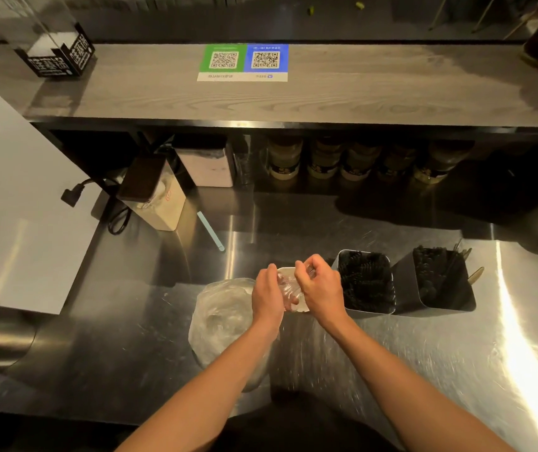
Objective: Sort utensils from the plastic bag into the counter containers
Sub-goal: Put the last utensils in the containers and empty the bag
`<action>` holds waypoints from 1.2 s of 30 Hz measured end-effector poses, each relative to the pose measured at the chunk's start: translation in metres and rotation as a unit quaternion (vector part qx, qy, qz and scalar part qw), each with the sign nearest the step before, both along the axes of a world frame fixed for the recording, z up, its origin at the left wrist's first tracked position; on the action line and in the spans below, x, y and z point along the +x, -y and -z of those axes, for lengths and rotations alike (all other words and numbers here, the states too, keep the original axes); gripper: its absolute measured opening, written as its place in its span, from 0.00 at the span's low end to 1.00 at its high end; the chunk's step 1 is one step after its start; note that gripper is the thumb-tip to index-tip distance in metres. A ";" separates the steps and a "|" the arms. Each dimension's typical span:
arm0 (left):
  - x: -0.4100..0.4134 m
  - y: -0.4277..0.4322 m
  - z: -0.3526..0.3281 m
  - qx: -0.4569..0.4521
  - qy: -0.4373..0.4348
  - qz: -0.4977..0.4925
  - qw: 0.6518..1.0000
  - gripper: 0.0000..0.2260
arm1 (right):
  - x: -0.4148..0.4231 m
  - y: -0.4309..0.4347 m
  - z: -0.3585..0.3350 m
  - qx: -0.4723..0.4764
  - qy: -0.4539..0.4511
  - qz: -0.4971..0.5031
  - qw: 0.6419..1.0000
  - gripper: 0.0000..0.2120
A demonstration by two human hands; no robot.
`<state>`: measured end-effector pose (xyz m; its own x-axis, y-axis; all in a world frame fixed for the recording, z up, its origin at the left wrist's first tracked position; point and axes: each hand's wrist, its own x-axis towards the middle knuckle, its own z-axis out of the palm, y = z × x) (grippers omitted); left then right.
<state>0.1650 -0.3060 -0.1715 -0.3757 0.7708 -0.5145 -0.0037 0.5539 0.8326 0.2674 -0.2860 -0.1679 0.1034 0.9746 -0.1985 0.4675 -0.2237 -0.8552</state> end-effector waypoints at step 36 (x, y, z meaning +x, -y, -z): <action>-0.031 0.020 0.034 0.075 -0.351 0.282 0.890 0.20 | -0.001 -0.008 0.032 0.072 0.344 -0.286 0.891 0.16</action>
<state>0.1342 -0.3256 -0.2055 -0.0949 0.9790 -0.1806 0.7899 0.1844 0.5848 0.2666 -0.2785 -0.1998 -0.3708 0.9168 -0.1481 0.8945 0.3097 -0.3224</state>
